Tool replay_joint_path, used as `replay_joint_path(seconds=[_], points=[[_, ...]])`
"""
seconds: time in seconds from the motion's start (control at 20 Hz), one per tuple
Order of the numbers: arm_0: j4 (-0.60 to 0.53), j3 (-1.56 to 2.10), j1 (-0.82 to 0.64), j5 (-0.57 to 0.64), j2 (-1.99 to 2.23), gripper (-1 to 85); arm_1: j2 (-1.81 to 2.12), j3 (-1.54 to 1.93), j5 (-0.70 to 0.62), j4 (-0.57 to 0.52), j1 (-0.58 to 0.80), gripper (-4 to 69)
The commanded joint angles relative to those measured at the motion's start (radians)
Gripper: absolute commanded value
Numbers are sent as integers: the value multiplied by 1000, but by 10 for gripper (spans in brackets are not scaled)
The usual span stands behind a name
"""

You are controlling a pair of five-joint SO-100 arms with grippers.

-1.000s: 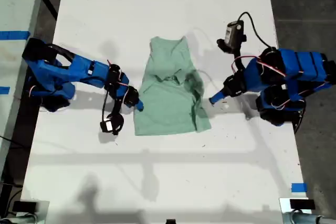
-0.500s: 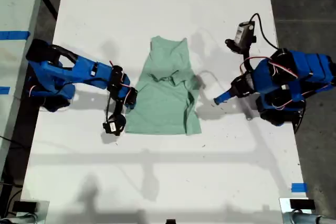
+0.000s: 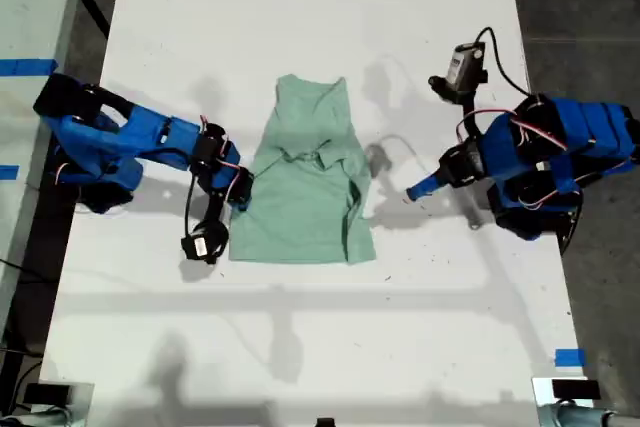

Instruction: Fold tshirt

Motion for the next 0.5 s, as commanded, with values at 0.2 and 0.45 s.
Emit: replay_joint_path(seconds=[0.2, 0.45], points=[[-40, -75, -46, 43, 187, 1, 21, 2, 15, -57, -26, 182], [-75, -436, -37, 71, -149, 1, 20, 6, 26, -72, -38, 181]])
